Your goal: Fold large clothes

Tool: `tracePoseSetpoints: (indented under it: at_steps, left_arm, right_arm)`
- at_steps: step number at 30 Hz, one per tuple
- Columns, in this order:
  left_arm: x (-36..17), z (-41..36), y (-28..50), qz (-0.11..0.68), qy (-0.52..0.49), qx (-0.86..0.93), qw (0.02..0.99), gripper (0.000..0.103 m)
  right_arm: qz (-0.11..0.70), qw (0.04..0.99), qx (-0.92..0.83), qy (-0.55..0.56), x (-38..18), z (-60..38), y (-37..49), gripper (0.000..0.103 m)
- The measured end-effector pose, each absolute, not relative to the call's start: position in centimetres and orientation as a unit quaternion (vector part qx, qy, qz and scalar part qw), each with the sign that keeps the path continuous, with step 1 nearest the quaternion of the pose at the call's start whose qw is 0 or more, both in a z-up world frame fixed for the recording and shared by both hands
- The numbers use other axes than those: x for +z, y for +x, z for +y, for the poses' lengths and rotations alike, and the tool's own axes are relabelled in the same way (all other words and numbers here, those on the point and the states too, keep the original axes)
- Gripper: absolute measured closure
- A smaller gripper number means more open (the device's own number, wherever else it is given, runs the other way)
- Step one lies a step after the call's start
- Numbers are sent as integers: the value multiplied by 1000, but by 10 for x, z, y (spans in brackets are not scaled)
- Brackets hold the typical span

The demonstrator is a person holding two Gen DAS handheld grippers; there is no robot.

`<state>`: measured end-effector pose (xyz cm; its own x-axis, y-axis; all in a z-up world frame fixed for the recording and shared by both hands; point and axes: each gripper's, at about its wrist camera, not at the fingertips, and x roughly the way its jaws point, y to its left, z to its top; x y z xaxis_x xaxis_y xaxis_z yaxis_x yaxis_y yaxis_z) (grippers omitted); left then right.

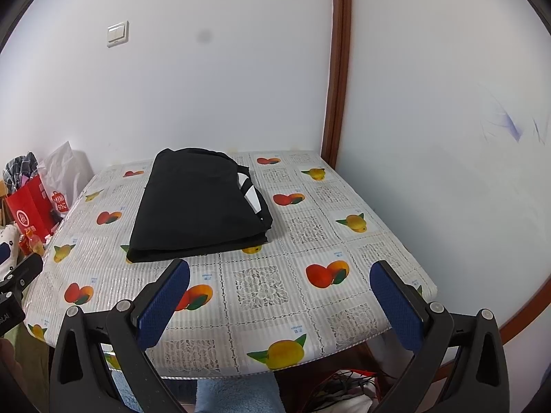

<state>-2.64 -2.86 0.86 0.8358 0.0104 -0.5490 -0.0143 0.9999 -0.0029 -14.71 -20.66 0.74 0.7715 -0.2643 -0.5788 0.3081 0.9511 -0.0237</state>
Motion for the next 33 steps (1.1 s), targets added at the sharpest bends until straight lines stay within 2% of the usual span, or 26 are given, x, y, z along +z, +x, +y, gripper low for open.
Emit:
tracePoseSetpoints:
  at_steps: [33]
  left_arm:
    - [11,-28,-26,287,-7,5,958,5]
  right_arm:
    - [299,942,-149,38,9,-204,-150,0]
